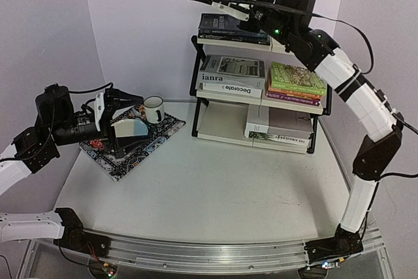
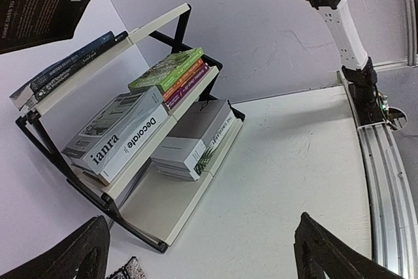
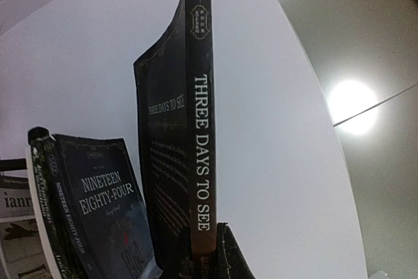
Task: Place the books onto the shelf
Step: Place the book on the book pile on the shelf.
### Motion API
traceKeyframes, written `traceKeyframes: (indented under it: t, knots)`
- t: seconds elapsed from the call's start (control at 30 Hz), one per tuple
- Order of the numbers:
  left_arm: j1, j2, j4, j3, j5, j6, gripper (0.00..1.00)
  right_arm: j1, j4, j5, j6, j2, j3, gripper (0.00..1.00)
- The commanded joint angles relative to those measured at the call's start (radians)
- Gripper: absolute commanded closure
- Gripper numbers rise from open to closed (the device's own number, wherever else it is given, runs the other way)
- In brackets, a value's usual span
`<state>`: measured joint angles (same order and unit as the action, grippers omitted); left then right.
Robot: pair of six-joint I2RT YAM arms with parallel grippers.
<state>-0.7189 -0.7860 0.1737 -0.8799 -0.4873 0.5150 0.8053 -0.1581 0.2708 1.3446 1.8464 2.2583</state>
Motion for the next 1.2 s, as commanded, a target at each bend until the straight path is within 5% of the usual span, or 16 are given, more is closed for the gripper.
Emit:
traceKeyframes:
  t: [0.0,0.47,1.17]
  knots:
    - [0.001,-0.023,-0.036,-0.058,0.045,-0.013,0.0,-0.093,-0.177,-0.058,0.059,0.037,0.066,1.0]
    - [0.001,-0.075,-0.036,-0.103,0.063,-0.039,0.0,-0.16,-0.227,-0.154,0.137,0.071,-0.037,1.0]
    - [0.001,-0.064,-0.036,-0.078,0.063,-0.036,0.0,-0.175,-0.211,-0.083,0.201,0.101,-0.068,1.0]
